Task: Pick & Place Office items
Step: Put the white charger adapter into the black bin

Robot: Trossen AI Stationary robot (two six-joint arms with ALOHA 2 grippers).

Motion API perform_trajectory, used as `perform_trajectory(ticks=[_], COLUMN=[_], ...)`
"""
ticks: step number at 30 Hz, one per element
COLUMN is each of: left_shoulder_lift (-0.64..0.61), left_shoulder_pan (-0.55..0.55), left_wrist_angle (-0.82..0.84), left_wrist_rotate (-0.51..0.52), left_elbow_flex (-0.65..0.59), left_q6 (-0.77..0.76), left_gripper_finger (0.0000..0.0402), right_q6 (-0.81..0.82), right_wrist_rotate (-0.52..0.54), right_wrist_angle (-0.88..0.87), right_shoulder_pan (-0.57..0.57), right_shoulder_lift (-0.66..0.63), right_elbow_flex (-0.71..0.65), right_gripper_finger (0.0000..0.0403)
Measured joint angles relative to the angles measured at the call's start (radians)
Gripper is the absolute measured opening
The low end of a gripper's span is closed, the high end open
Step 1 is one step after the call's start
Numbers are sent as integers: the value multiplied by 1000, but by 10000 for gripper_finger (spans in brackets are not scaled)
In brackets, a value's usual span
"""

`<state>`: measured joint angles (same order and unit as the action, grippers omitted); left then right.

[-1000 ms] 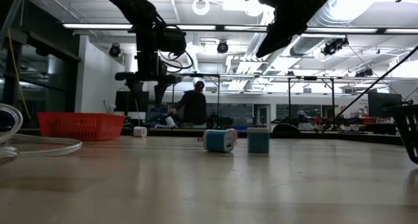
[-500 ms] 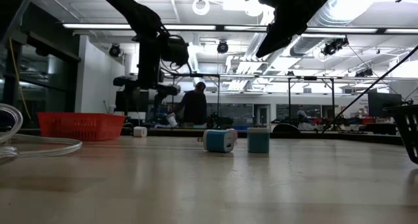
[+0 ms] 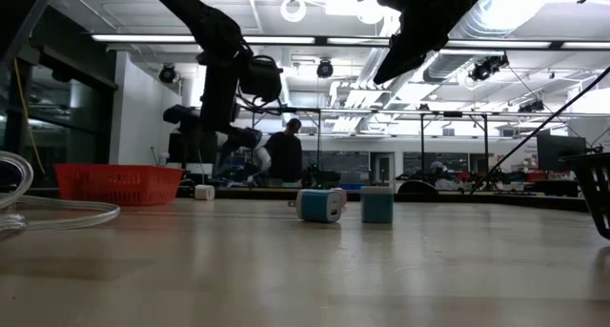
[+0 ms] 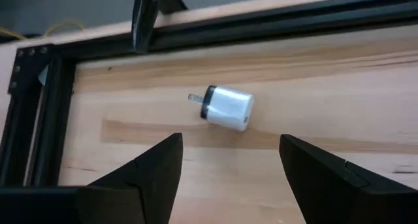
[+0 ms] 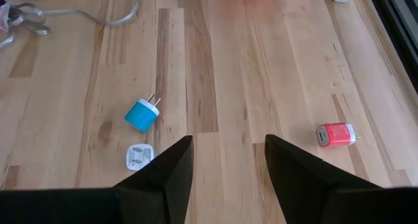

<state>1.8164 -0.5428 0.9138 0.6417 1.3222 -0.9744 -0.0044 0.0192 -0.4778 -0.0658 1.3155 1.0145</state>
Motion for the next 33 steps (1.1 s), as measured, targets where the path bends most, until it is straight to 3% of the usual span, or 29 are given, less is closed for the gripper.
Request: perform_trajectory(ticks=[6, 19, 30, 33], left_shoulder_lift=[0, 0, 0, 0], left_shoulder_pan=[-35, -74, -70, -44], left_wrist_angle=[0, -112, -196, -207], left_wrist_rotate=[-100, -157, -112, -55], left_elbow_flex=[-35, -77, -142, -150], left_q6=[22, 155, 132, 122], left_gripper_finger=[246, 246, 246, 246], right_q6=[0, 0, 0, 0], right_wrist_rotate=[0, 0, 0, 0], right_wrist_angle=[3, 5, 15, 19], right_shoulder_pan=[0, 0, 0, 0], right_shoulder_lift=[0, 0, 0, 0], right_elbow_flex=[0, 0, 0, 0], right_gripper_finger=[176, 176, 176, 176])
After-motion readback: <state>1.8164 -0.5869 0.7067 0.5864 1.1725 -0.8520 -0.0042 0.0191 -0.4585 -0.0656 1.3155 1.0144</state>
